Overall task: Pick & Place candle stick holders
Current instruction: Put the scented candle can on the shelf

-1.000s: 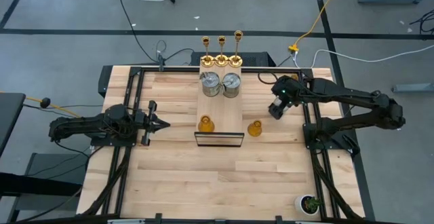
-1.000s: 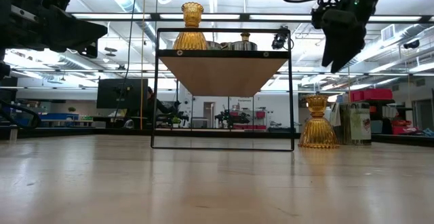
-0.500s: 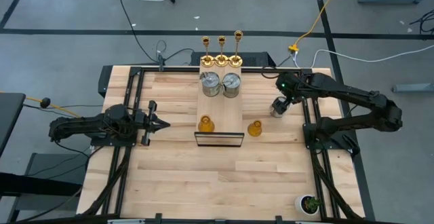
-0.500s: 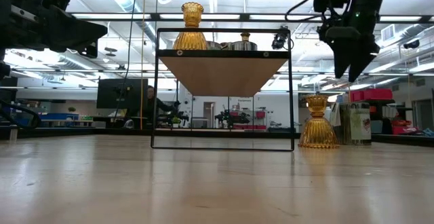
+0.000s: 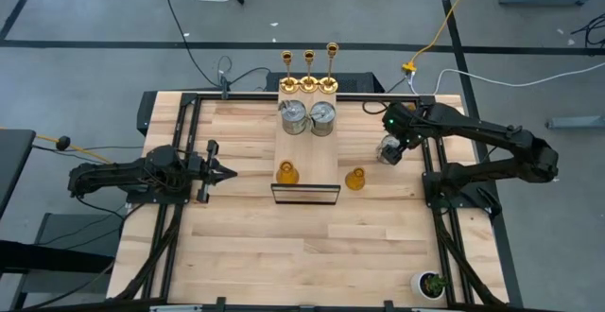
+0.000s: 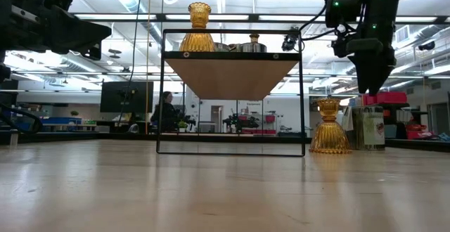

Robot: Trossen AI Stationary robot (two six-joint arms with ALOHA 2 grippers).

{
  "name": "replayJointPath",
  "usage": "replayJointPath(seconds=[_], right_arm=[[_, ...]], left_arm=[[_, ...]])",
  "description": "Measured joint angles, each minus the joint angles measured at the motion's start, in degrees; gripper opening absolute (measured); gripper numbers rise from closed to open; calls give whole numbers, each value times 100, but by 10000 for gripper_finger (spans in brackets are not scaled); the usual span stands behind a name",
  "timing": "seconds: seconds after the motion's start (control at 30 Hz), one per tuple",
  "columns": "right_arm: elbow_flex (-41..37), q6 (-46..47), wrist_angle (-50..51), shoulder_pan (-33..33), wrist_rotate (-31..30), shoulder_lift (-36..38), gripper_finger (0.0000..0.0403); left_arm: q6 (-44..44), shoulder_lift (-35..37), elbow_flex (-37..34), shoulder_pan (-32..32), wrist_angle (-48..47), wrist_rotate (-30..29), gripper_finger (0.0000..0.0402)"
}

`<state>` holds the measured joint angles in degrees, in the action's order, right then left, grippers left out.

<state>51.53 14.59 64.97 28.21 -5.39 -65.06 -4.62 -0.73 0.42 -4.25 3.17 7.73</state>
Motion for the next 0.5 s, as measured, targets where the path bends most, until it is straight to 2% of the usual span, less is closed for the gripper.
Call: replayJointPath(seconds=[0.17,0.5], right_arm=[[0,-99,83,62,15,-10,400],[0,-1735,94,76,31,-163,400]], left_arm=[[-1,0,-1,-2,1,0,18],[-2,0,0,-2,1,0,18]])
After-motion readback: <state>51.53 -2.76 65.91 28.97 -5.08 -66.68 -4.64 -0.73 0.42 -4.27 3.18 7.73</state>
